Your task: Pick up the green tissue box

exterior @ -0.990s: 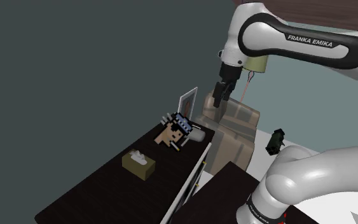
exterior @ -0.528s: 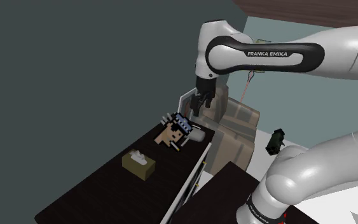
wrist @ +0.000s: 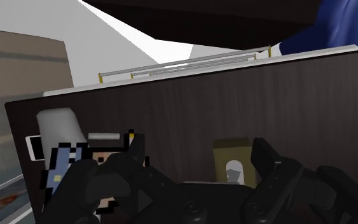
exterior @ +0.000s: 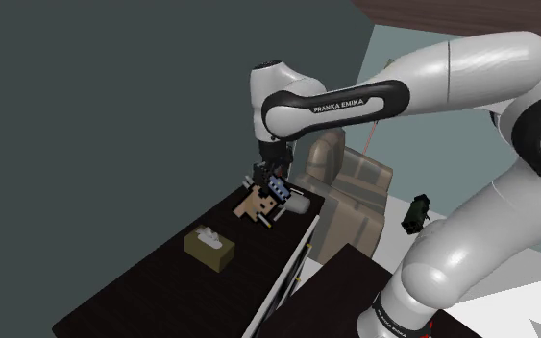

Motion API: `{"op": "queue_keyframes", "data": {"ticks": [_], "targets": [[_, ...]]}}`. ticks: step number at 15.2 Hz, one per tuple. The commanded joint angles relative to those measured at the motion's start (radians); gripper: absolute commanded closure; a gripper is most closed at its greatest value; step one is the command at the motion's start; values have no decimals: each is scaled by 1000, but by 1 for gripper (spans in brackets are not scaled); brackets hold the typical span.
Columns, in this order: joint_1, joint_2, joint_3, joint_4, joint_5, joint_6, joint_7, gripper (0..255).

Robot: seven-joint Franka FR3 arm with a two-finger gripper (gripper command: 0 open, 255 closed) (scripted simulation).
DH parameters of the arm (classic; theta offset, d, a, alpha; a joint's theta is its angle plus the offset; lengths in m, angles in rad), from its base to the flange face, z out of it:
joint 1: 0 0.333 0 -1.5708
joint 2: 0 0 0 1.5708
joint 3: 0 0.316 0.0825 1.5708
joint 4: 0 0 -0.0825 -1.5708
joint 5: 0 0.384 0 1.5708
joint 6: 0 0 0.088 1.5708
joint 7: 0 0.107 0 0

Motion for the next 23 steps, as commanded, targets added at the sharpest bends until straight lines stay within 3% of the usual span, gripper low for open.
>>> {"op": "queue_keyframes", "data": {"ticks": [1, 10, 17, 23], "targets": [[1, 80, 26, 33, -31, 19, 50, 0], [45, 479, 71, 258, -214, 36, 263, 0], [128, 796, 36, 511, -331, -19, 365, 0], [209, 1080, -14, 800, -391, -102, 392, 0]]}}
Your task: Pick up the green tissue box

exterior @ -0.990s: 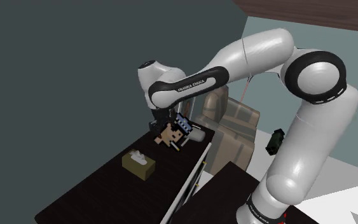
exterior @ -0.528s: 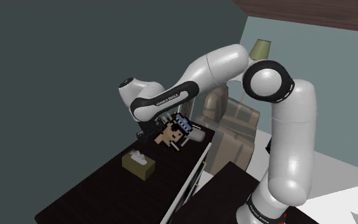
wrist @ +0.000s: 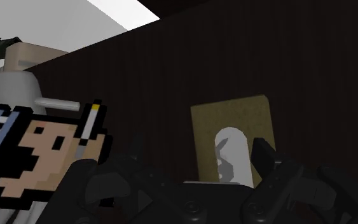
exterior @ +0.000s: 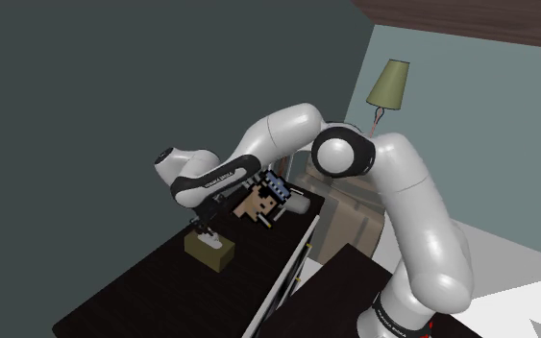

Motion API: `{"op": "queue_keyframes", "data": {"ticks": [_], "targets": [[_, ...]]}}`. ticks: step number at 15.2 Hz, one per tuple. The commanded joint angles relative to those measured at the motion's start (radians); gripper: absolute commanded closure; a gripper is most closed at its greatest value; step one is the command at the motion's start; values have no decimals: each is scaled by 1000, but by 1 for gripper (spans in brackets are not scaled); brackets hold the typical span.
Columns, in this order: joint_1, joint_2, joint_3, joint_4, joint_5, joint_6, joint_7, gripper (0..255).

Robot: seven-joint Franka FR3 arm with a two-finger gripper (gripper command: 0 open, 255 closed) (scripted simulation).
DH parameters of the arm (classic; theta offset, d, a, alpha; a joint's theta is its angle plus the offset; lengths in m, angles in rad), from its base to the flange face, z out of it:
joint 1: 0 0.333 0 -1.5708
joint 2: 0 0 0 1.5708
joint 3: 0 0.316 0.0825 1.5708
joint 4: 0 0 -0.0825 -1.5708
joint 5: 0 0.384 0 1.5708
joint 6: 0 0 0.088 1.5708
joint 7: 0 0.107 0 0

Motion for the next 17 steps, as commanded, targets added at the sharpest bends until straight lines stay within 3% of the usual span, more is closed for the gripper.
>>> {"op": "queue_keyframes", "data": {"ticks": [1, 11, 12, 17], "targets": [[27, 95, -17, 106, -14, -35, 1, 0], [40, 194, -33, 160, -28, 2, 17, 0], [39, 193, -33, 156, -29, 5, 18, 255], [39, 193, -33, 154, -29, 7, 18, 255]]}}
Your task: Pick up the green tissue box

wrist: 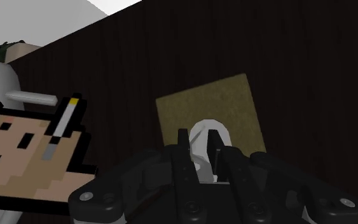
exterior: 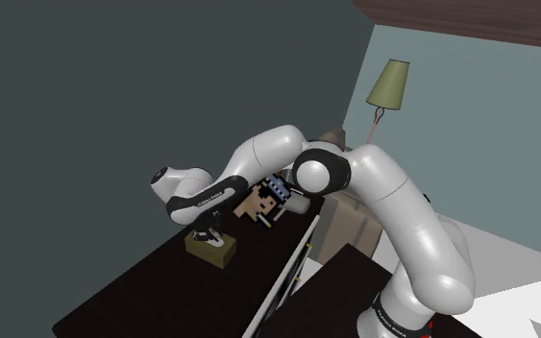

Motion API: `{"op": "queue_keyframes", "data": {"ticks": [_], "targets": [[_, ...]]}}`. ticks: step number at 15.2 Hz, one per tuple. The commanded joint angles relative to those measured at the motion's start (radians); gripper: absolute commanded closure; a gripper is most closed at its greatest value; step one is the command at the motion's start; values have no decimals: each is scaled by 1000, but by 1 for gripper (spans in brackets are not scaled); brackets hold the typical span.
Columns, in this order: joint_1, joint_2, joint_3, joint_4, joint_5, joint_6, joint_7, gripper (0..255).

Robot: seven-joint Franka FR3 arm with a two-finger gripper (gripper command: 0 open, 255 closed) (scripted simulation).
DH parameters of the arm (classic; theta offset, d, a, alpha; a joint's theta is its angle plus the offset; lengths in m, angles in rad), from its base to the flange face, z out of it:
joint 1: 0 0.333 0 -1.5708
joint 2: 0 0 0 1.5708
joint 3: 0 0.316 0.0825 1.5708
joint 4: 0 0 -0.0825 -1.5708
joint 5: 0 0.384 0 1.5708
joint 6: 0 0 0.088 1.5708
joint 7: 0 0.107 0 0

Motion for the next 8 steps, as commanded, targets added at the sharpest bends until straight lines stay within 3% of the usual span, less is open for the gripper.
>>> {"op": "queue_keyframes", "data": {"ticks": [1, 8], "targets": [[1, 5, 1, 1, 0, 4, 0, 255], [-2, -35, 7, -10, 7, -24, -9, 255]]}}
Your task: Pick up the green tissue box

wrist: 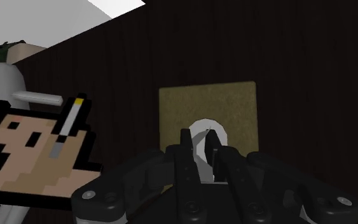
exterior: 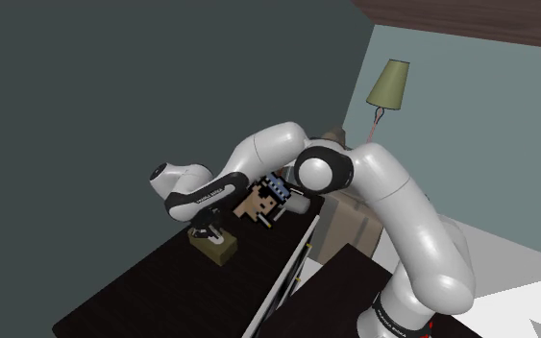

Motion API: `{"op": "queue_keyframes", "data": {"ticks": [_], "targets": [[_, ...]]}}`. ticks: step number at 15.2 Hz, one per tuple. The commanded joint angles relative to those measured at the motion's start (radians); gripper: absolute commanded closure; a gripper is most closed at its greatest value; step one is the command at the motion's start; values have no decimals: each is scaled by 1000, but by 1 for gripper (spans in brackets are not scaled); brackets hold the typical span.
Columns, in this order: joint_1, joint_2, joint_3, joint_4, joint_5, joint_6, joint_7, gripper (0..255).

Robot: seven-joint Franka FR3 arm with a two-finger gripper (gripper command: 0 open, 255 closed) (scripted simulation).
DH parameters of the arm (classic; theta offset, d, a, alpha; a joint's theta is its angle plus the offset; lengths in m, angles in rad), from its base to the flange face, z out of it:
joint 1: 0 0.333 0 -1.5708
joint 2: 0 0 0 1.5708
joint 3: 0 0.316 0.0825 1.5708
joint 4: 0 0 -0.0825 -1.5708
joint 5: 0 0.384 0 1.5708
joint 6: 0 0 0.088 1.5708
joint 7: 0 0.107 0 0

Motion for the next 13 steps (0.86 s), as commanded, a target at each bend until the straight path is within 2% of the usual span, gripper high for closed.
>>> {"op": "queue_keyframes", "data": {"ticks": [1, 13], "targets": [[-3, -22, 3, -9, 3, -12, -5, 255], [-9, -110, 15, -23, 20, -81, -31, 255]]}}
